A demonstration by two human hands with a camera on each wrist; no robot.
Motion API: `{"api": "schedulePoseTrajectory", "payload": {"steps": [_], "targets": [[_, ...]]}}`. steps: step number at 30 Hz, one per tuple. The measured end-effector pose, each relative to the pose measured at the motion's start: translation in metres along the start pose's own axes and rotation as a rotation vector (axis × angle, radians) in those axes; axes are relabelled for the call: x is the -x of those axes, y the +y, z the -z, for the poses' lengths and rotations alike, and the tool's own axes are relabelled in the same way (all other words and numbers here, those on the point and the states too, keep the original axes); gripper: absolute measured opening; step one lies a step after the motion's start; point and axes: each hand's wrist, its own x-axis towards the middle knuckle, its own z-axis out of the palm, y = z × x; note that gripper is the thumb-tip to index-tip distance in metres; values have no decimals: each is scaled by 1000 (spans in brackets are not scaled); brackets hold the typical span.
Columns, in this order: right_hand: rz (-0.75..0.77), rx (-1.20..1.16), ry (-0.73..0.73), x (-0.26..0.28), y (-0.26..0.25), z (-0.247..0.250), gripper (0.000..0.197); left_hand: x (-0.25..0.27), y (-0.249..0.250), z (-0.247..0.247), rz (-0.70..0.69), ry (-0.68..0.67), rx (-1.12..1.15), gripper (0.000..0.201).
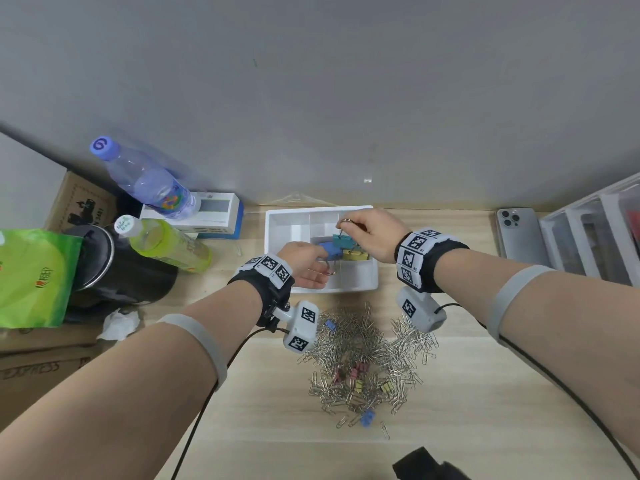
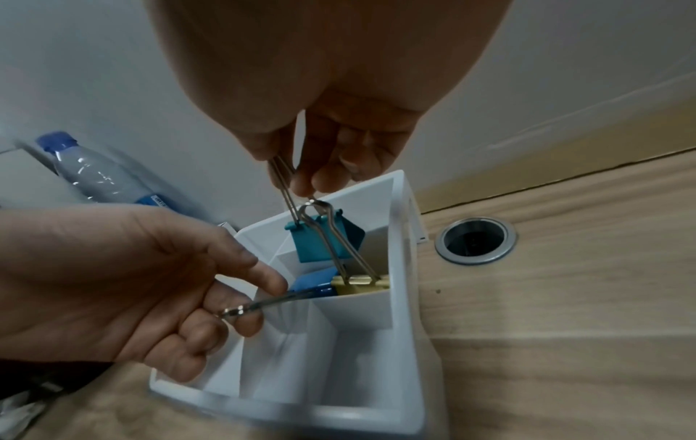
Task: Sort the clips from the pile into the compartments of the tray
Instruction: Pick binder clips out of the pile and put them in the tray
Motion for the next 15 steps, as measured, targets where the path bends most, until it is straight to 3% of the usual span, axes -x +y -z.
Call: {"api": "schedulePoseTrajectory", "payload": {"steps": [4, 9, 15], "targets": [[62, 93, -48, -1, 3, 2, 30, 3, 0, -2, 26, -67, 68, 16], [54, 192, -72, 5, 3, -3, 41, 2, 1, -2, -4, -37, 168, 30], [47, 272, -172, 9, 0, -12, 29, 4, 3, 4, -31, -49, 298, 22]]}}
